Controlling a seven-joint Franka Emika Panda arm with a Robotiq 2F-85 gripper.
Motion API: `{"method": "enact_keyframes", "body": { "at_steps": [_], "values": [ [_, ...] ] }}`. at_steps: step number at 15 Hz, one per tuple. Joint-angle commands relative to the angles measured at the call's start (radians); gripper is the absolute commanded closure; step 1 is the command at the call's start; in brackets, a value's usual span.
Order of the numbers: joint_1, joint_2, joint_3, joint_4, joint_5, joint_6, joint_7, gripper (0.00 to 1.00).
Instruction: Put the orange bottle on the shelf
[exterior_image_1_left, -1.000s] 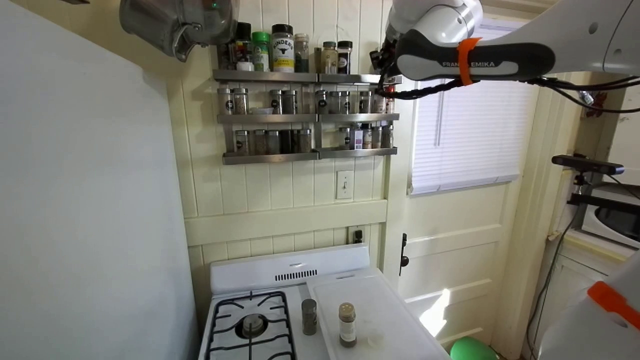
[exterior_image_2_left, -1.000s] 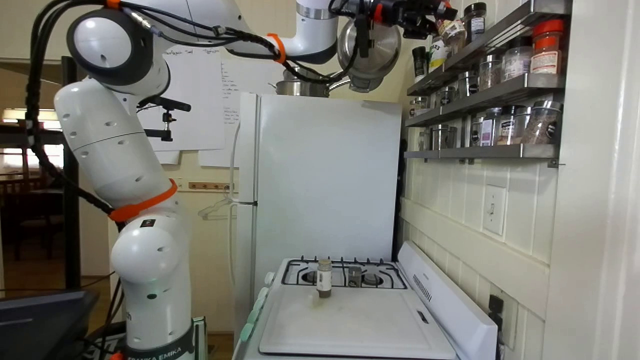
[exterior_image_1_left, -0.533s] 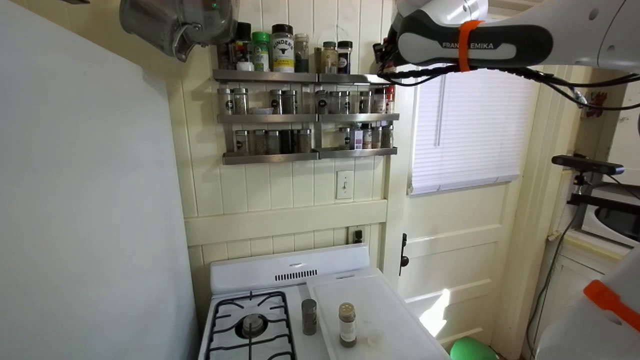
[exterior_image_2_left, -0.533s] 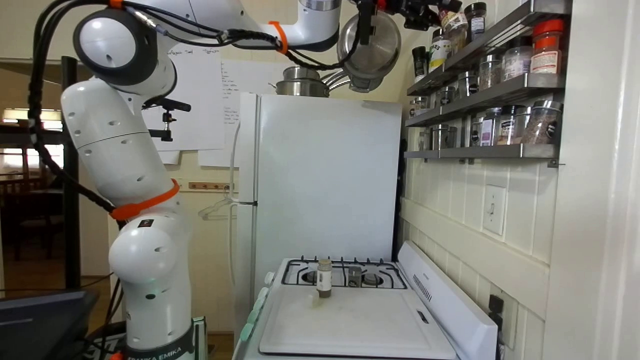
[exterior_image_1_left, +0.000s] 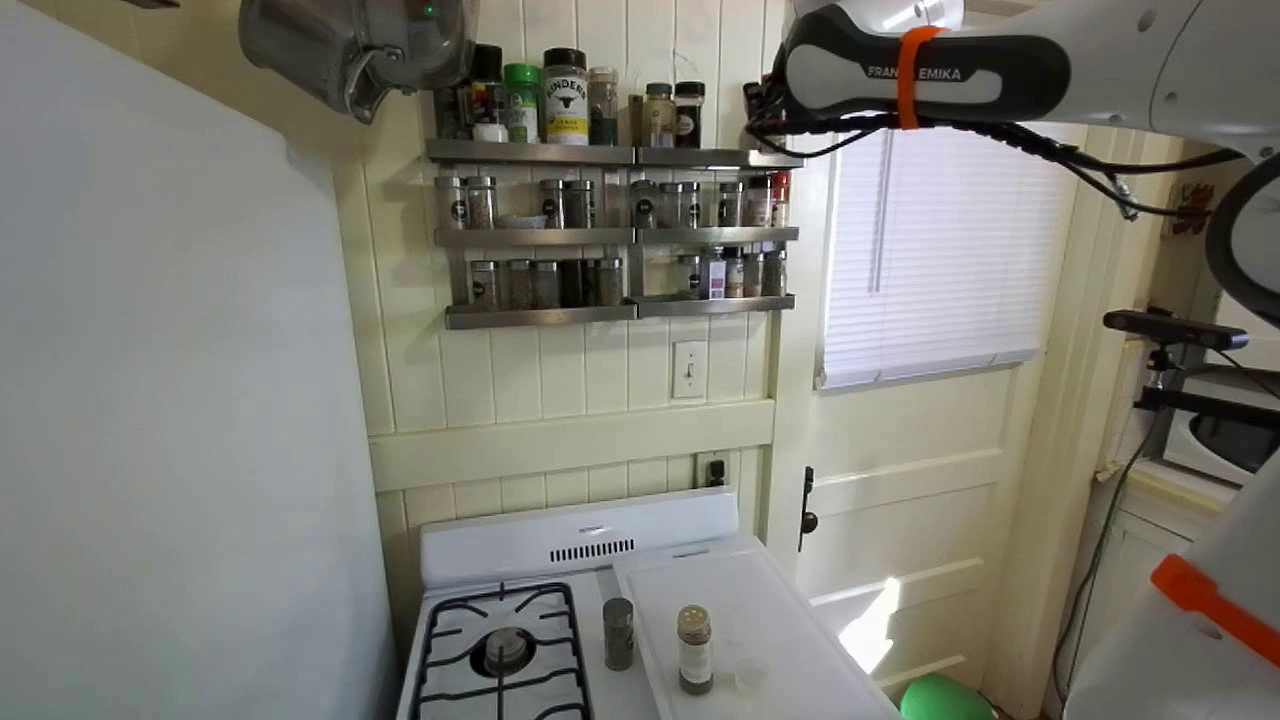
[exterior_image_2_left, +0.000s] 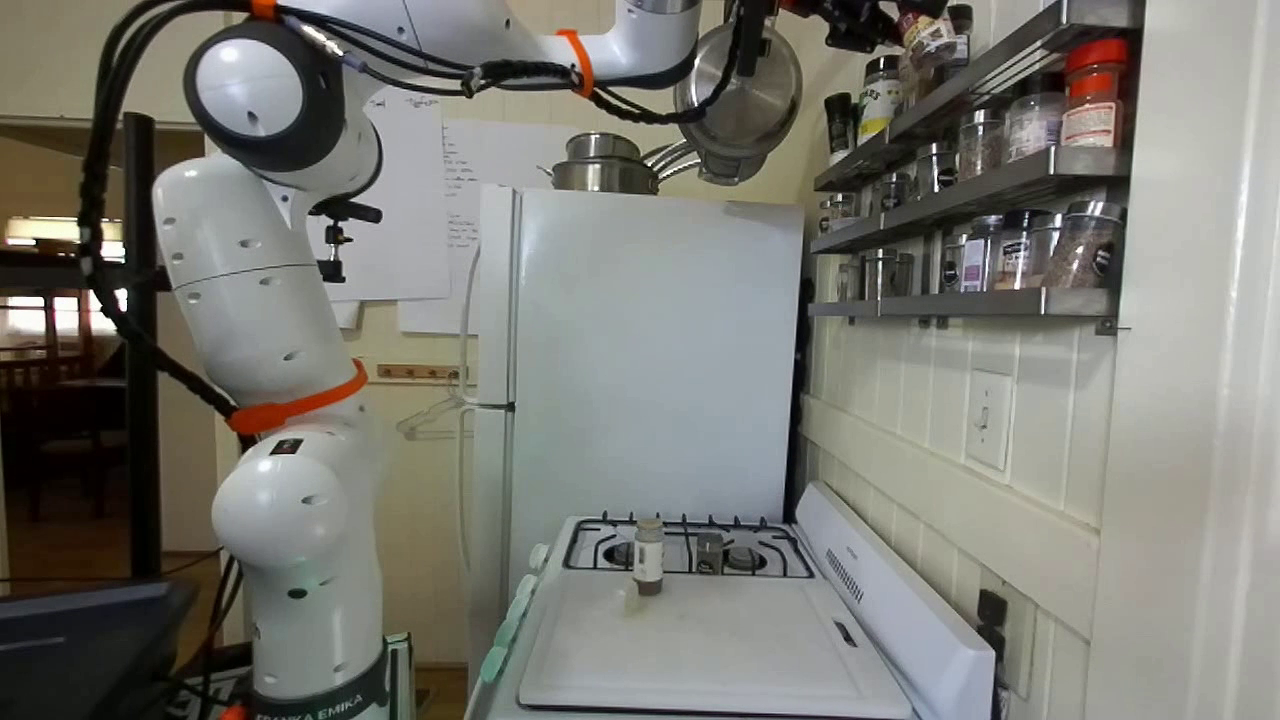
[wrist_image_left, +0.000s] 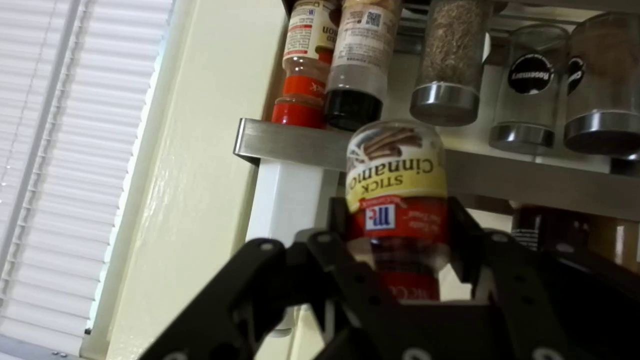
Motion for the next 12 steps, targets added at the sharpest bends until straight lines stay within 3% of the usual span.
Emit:
{"method": "enact_keyframes", "body": {
  "at_steps": [1,12],
  "values": [
    [-0.017,0.055,0.005,0.085,0.067,-0.031,-0.057,0.76],
    [-0.009,0.164,-0.019,0.255,0.156,-0.128,-0.116,0.76]
  ]
}}
